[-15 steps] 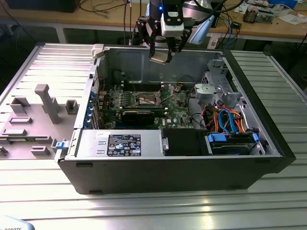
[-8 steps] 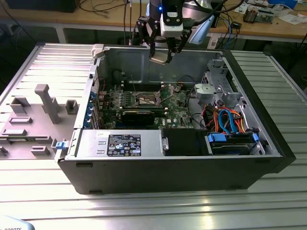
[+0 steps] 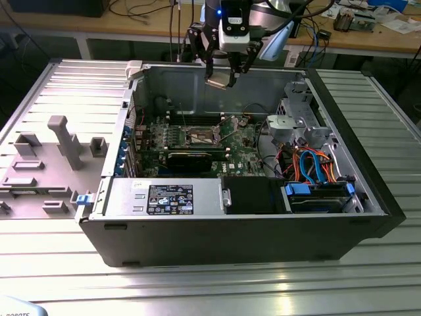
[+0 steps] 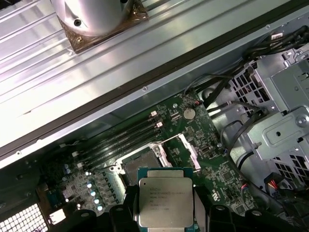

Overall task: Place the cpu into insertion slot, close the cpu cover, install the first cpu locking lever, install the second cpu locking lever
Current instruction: 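Place the cpu into insertion slot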

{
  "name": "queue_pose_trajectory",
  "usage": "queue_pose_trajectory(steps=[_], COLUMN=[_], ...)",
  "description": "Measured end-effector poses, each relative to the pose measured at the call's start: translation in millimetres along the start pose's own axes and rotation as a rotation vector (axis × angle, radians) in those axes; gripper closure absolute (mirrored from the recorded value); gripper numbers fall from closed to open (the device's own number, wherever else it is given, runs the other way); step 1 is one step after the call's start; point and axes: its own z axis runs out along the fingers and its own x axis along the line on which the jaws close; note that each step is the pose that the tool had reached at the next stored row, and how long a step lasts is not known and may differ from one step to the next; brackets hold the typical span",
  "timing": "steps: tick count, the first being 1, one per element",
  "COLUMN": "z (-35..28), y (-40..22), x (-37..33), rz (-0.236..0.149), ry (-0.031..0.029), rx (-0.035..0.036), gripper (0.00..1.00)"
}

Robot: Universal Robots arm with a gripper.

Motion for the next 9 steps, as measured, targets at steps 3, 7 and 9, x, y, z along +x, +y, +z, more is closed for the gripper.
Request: queue_pose_trajectory(steps=[3, 7, 9], z=[0.4, 0.7, 0.8], y=[0.0, -0.1, -0.1], x=[0.0, 0.0, 0.0], rz=[0.011, 0.021, 0.027], ry=[-0.0010, -0.0020, -0.0024], rx=[-0.0002, -0.0004, -0.0004], gripper=[0.45, 0.45, 0.45])
